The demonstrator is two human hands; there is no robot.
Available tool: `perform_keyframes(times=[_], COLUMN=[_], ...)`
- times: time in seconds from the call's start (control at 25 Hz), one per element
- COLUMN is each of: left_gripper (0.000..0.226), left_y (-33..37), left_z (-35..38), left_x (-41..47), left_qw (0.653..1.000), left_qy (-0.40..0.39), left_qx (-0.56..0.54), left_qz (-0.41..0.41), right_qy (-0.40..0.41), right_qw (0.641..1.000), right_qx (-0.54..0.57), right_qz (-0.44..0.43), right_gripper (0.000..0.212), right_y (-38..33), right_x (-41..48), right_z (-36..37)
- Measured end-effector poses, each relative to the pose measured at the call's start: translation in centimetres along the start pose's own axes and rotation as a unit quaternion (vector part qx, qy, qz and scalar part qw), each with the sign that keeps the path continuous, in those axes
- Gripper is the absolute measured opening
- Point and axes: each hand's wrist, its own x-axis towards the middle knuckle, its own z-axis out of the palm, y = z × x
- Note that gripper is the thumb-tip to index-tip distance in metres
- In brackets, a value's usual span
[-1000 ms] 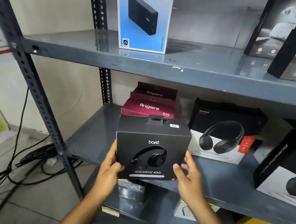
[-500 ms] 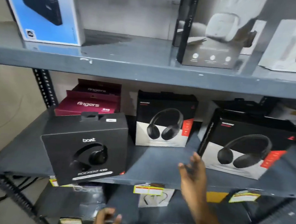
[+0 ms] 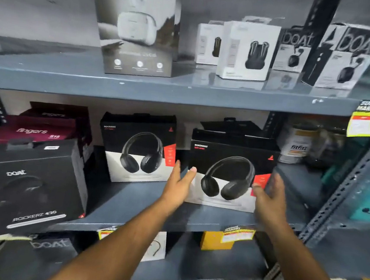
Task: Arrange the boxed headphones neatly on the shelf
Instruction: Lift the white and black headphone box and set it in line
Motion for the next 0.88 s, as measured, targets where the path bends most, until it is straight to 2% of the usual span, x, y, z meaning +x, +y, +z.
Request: perform_keyframes(times=[0.08, 0.16, 0.24, 0.36, 0.48, 0.64, 0.88], left_gripper=[0.064, 0.059, 0.056, 0.049, 0.051, 0.047, 0.046], left_y=[-0.6, -1.3, -1.5, -1.7, -0.9, 1.0, 1.9], left_z=[0.7, 0.7, 0.0, -1.6, -3.6, -6.7, -9.1], left_x=[0.1, -1.0, -2.2, -4.9, -6.9, -7.9, -8.9], left_qw=[1.0, 1.0, 0.999, 0.995, 0.991, 0.987, 0.986], left_qy=[-0.013, -0.025, -0.022, -0.021, -0.011, 0.004, 0.014], left_qx=[0.003, -0.005, 0.007, 0.039, -0.021, -0.129, -0.154], left_qz=[-0.014, -0.001, 0.023, 0.094, 0.131, 0.1, 0.068], right_qy=[-0.061, -0.083, -0.069, -0.022, -0.008, -0.047, -0.063], right_qw=[0.998, 0.996, 0.998, 1.0, 1.0, 0.995, 0.992], right_qx=[-0.014, -0.006, 0.006, 0.015, 0.018, 0.082, 0.096], right_qz=[0.0, 0.014, 0.016, 0.0, -0.019, -0.033, -0.045], right_gripper=[0.061, 0.07, 0.074, 0.068, 0.058, 0.042, 0.036], right_y=[0.8, 1.4, 1.6, 1.1, -0.5, -3.2, -4.8], right_x=[0.4, 0.3, -0.5, -2.0, -3.3, -4.7, -6.1], right_z=[-0.3, -0.6, -0.8, -1.0, -1.0, -0.2, 1.7])
